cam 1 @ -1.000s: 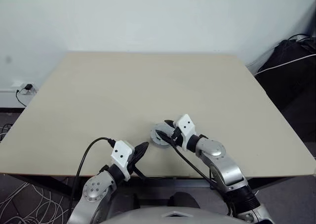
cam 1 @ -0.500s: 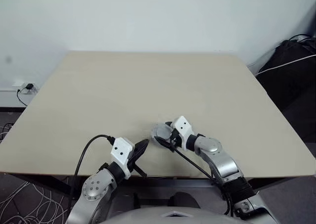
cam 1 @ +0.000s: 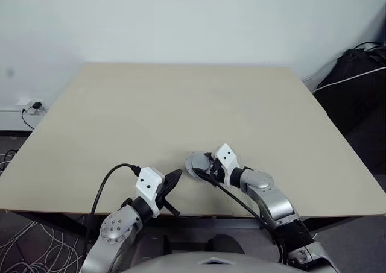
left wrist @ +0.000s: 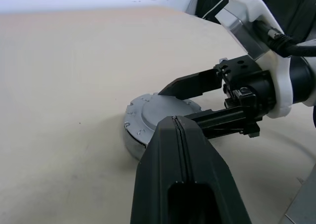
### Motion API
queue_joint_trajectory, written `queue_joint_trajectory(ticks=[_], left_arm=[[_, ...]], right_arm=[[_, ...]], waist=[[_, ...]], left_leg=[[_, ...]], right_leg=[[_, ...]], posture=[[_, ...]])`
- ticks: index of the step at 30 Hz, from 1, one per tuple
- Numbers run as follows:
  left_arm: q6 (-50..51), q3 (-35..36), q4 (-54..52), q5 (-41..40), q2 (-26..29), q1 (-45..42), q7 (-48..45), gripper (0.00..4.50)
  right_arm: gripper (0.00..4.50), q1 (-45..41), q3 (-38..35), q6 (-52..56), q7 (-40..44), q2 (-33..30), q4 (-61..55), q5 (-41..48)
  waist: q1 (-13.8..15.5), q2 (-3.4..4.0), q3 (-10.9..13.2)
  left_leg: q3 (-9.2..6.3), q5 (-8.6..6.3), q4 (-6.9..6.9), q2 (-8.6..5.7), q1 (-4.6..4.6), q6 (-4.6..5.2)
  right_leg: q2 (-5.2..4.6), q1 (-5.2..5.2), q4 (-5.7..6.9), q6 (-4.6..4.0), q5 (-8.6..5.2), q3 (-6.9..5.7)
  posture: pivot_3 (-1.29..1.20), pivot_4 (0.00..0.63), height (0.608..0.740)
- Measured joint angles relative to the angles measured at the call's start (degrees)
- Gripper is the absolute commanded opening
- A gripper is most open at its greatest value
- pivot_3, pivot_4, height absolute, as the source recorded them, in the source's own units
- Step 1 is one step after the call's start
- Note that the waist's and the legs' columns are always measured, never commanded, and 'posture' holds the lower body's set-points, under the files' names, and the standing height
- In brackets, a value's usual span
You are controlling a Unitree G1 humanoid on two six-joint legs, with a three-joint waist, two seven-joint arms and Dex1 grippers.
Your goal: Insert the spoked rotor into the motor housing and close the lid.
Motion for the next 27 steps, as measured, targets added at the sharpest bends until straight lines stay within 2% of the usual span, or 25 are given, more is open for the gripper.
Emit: queue_joint_trajectory(ticks=[13,27], left_arm=[[-1.74,0.15,1.16,-0.05,0.02,0.17,-0.82,0.00],[-9.72,0.90,10.09,-0.01,-0.27,1.16,-2.53,0.00]], right_arm=[[3.23,-0.28,1.25,2.37,-2.32,0.22,-1.59,-2.11],[3.23,-2.55,3.10,5.54,-1.97,-0.49,-2.35,-3.84]], waist=[[-0.02,0.00,0.00],[-0.12,0.02,-0.03]], left_leg=[[0.01,0.00,0.00,0.00,0.01,0.00],[0.01,0.00,-0.01,0.01,0.02,0.00]], right_leg=[[-0.01,-0.01,0.00,0.00,0.00,0.02],[-0.04,-0.02,0.01,-0.01,0.00,0.06]], posture=[[0.00,0.000,0.740],[0.00,0.000,0.740]])
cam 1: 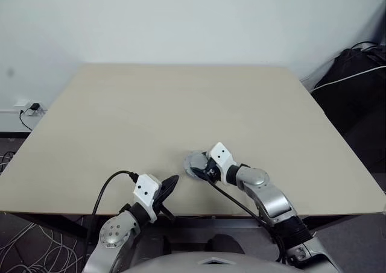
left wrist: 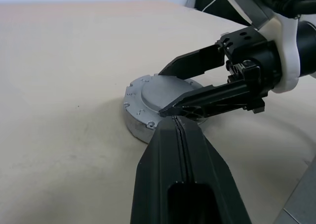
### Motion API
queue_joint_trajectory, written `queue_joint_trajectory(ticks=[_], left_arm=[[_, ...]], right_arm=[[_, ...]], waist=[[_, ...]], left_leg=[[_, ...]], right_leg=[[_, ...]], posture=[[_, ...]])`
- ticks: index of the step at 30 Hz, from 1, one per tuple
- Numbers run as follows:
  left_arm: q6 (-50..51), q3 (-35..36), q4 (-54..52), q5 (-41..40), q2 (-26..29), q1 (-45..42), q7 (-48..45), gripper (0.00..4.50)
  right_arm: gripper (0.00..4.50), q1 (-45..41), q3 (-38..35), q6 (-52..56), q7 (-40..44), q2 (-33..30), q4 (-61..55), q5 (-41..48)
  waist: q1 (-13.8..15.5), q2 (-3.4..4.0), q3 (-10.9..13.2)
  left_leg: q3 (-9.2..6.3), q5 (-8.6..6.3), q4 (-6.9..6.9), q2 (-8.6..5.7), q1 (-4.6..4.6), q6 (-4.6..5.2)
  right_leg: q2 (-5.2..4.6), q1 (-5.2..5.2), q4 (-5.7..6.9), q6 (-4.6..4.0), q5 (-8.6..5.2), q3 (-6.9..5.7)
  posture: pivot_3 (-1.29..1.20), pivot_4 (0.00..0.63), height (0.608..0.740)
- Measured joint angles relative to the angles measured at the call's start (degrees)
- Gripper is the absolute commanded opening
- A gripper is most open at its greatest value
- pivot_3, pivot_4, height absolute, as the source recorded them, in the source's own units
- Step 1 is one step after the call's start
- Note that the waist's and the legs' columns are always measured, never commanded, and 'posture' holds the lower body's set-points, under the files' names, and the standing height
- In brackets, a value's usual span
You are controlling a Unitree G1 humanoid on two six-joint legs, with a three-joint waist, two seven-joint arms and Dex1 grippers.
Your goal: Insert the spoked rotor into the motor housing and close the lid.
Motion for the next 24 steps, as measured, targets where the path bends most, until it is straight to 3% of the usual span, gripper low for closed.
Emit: queue_joint_trajectory(ticks=[24], left_arm=[[-14.35,2.49,14.29,1.87,-2.08,-2.28,0.18,0.00]], right_arm=[[3.23,-1.19,0.50,7.07,-0.91,0.09,-2.55,-0.18]], waist=[[0.01,0.02,-0.09]], left_leg=[[0.00,-0.01,-0.01,0.00,0.00,0.01]], right_leg=[[-0.07,0.00,0.00,0.00,0.00,0.04]], posture=[[0.00,0.000,0.740]])
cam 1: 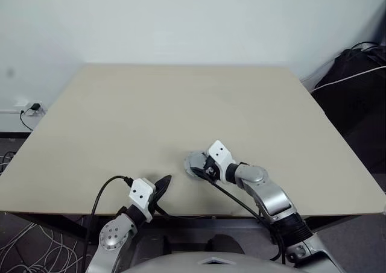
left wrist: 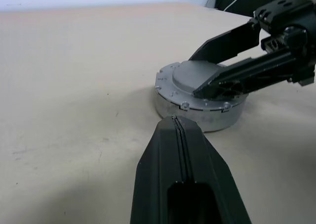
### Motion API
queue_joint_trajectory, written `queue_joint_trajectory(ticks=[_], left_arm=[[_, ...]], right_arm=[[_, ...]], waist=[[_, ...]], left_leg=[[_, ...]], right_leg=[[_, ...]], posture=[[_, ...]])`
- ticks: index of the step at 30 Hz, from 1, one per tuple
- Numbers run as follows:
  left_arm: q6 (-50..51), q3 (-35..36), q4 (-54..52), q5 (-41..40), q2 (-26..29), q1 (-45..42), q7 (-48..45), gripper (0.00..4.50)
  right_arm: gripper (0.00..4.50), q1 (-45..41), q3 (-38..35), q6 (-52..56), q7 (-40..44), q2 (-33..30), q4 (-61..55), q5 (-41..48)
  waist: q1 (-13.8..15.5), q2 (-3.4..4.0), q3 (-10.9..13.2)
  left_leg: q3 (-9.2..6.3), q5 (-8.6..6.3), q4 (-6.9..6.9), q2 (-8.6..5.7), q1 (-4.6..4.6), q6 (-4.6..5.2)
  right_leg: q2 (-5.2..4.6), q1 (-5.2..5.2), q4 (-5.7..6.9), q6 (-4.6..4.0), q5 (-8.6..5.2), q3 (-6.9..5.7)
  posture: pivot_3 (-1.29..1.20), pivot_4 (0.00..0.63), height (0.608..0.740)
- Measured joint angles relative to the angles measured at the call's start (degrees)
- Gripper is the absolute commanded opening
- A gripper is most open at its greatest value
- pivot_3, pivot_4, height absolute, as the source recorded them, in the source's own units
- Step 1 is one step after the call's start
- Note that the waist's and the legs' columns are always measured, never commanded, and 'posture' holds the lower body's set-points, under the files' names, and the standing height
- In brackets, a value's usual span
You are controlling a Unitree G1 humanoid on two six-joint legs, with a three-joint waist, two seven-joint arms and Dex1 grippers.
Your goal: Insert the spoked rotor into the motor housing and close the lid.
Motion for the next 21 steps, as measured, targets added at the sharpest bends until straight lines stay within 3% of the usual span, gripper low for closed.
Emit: queue_joint_trajectory(ticks=[21], left_arm=[[1.51,-0.22,-1.87,0.57,-0.44,0.12,0.44,0.00]], right_arm=[[3.23,-1.07,1.76,3.40,-1.89,-0.47,-1.79,-1.07]], waist=[[-0.03,0.04,-0.04]], left_leg=[[0.00,-0.01,-0.02,0.00,0.00,0.01]], right_leg=[[-0.08,0.00,-0.01,0.00,0.01,-0.05]], posture=[[0.00,0.000,0.740]])
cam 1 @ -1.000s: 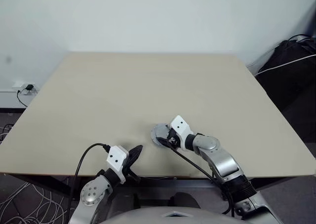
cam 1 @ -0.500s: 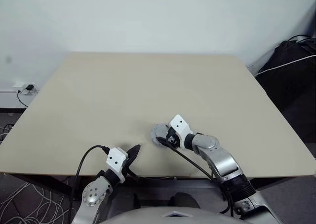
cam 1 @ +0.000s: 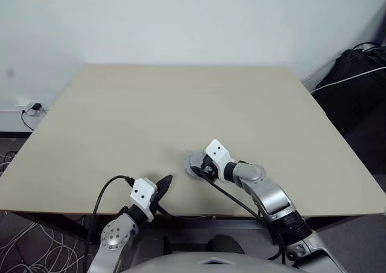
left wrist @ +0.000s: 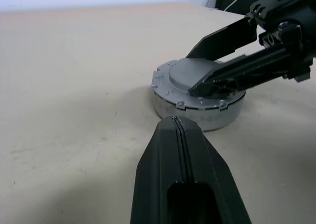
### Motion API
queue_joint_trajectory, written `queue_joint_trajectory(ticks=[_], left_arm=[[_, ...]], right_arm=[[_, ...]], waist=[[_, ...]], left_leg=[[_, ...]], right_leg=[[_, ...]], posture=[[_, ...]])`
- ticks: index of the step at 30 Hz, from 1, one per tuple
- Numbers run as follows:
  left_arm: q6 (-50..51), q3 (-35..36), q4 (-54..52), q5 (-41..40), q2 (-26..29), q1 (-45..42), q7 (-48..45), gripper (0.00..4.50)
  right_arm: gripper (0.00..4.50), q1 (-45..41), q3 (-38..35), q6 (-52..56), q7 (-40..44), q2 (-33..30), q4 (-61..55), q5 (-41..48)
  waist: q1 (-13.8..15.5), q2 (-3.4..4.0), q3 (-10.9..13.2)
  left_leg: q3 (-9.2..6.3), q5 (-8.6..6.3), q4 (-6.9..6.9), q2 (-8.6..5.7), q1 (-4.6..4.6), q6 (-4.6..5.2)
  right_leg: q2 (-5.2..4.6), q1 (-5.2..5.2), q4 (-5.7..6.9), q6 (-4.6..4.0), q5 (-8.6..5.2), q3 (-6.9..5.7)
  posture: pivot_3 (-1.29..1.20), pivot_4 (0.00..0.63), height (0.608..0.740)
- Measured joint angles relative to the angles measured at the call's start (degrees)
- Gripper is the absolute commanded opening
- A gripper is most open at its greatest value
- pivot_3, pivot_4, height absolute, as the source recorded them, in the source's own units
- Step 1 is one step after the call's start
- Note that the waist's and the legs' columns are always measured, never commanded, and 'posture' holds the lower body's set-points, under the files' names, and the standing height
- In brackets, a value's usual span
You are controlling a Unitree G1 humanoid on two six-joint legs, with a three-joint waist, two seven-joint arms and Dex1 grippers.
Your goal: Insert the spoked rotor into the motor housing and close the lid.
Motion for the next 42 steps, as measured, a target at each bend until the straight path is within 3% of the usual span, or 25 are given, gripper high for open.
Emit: queue_joint_trajectory(ticks=[31,36,42], left_arm=[[14.48,-0.77,-12.22,-1.07,-1.19,0.24,3.79,0.00],[22.34,1.68,-11.74,-1.11,-2.45,-8.89,7.28,0.00],[36.71,5.12,-3.33,-5.70,-2.77,-22.44,5.71,0.00]], right_arm=[[3.23,-0.69,0.54,-2.57,2.69,-3.24,1.09,0.30],[3.23,-0.59,0.50,-2.51,2.31,-2.63,1.30,0.17],[3.23,-0.58,0.62,-2.47,1.92,-1.95,1.36,0.02]], waist=[[0.59,0.02,0.02],[0.66,-0.05,0.01],[0.55,-0.26,-0.09]], left_leg=[[0.02,-0.03,-0.05,-0.01,-0.06,0.05],[0.00,-0.03,-0.03,0.00,-0.01,0.05],[0.00,-0.01,0.08,0.00,0.02,0.06]], right_leg=[[-0.03,0.01,-0.19,0.01,0.00,-0.03],[0.04,0.05,-0.13,0.08,0.04,-0.16],[0.22,0.13,-0.11,0.15,0.08,-0.23]], posture=[[0.00,0.000,0.740],[0.00,0.000,0.740],[0.00,0.000,0.740]])
